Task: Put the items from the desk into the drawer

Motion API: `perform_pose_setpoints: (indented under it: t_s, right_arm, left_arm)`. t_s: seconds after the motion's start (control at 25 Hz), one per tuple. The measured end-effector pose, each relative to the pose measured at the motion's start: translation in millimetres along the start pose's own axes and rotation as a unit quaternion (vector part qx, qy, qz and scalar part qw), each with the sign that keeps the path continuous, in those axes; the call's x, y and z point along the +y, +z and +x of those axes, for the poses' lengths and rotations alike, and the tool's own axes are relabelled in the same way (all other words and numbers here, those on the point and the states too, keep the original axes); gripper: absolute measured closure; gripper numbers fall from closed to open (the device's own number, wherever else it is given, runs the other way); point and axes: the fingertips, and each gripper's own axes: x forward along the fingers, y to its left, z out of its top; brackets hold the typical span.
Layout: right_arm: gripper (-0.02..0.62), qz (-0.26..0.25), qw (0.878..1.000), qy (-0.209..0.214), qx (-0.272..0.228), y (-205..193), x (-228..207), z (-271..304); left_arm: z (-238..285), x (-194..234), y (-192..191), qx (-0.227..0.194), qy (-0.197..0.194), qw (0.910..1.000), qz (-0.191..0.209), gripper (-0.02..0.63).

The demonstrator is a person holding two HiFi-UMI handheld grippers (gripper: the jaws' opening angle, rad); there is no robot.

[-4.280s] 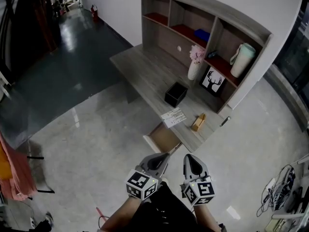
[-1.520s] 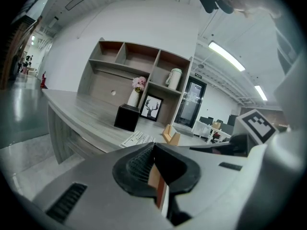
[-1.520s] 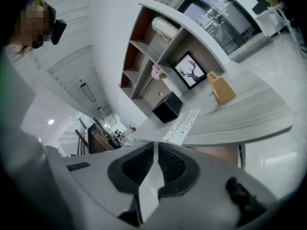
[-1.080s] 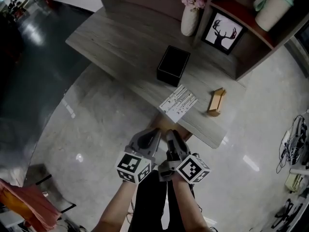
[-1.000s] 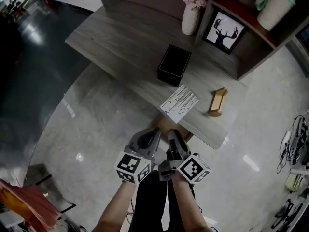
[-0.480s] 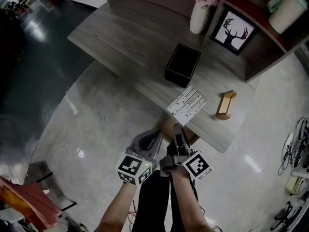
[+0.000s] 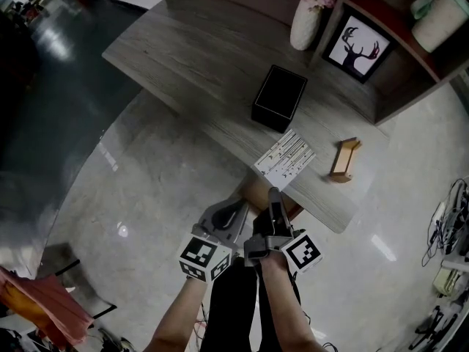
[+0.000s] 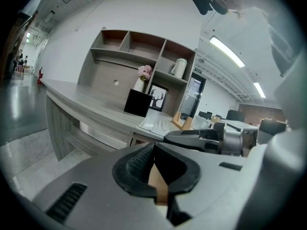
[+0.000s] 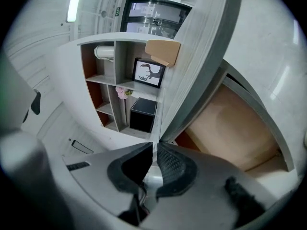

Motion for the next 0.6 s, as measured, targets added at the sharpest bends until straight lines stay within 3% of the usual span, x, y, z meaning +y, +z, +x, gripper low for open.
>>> perform_pose_setpoints:
  t_s: [0.6]
  right_arm:
    - [0.572, -0.022, 0.999, 0.039, -0.006, 8.7, 21.0, -7.5]
  left_arm:
    - [-6.8, -6.3, -1.1, 0.005, 0.001, 1.0, 0.0, 0.595]
